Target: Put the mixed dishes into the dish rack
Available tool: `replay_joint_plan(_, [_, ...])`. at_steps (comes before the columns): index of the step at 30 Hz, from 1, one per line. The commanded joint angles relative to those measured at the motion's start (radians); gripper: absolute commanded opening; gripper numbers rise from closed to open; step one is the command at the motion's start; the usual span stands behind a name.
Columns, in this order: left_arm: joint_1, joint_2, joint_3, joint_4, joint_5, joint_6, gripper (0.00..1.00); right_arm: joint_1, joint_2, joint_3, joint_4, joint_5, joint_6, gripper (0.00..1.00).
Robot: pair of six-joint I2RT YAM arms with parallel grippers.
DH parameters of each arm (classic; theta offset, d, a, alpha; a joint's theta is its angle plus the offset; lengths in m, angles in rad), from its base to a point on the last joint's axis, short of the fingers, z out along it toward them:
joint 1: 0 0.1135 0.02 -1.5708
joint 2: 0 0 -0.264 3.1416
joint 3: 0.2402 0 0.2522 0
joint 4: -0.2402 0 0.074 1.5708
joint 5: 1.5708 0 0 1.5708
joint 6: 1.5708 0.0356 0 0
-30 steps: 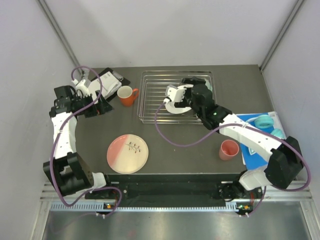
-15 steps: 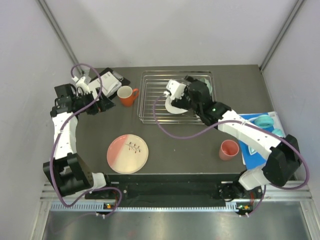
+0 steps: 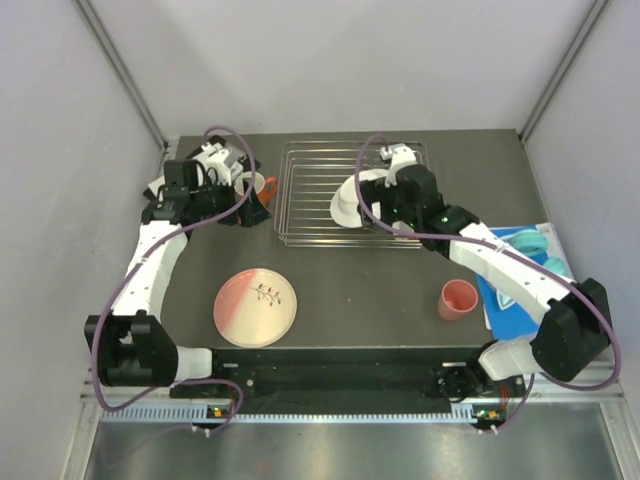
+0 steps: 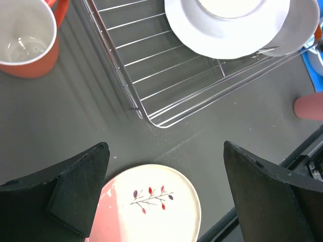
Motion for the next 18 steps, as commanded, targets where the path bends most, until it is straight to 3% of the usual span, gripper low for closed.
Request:
replay_joint_plan(1, [-0.055,-0.003,-0.016,0.071,-0.061,0.015,0.99,-0.033,-0.102,-0.07,0.176,-0.085,0.295,1.0])
replay_joint_plan(6, [-0.103,0.005,-0.024,0.053,-0.169,0.092,0.99,-0.033,-0.108,-0.065,0.177,-0.125,0.227,1.0])
replay_joint_plan(9, [-0.11,0.005,-0.025,0.048,-0.181,0.104,0.99,-0.035,-0.057,-0.021,0.086,-0.119,0.23,1.0])
replay_joint_plan(18, [-0.113,0.002,-0.016,0.05,-0.195,0.112,0.99,-0.035,-0.097,-0.172,0.153,-0.038,0.437,0.98])
